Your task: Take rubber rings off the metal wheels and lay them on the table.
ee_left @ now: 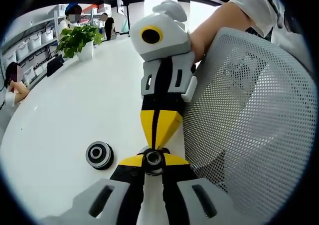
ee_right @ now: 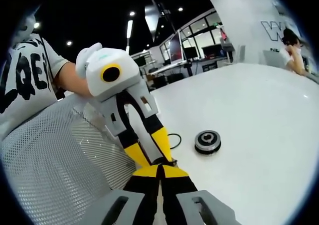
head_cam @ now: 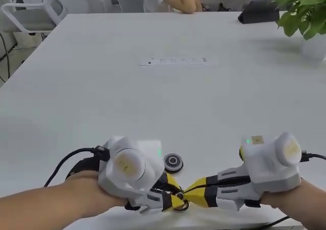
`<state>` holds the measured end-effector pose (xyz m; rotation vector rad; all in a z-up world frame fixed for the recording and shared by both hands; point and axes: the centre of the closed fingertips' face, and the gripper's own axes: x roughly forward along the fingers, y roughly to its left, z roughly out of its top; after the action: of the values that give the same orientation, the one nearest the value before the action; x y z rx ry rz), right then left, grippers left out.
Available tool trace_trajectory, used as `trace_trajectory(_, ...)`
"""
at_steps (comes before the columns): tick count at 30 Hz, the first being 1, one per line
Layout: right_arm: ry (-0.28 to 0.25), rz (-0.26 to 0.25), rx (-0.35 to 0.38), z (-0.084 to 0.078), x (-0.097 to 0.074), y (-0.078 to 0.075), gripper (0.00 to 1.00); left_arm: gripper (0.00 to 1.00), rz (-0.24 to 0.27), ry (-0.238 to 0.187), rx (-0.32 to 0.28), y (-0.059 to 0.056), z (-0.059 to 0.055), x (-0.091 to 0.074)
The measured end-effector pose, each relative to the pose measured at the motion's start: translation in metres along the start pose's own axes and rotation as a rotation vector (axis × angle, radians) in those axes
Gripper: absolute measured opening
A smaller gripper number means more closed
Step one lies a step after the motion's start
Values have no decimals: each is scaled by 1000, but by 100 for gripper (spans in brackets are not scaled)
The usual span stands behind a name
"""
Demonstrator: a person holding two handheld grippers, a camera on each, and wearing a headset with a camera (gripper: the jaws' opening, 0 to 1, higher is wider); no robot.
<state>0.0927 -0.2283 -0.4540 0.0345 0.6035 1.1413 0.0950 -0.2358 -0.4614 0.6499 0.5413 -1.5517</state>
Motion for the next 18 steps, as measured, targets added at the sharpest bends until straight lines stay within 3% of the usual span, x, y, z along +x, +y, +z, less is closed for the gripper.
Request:
trace_trajectory(14,-5,-13,25,-2,-3,-3,0,8,-5,18,13,0,0,-1)
trace_trajectory(18,-7,-8,27,-2,-3,-2,0,14,-8,21,6,0,0,-3)
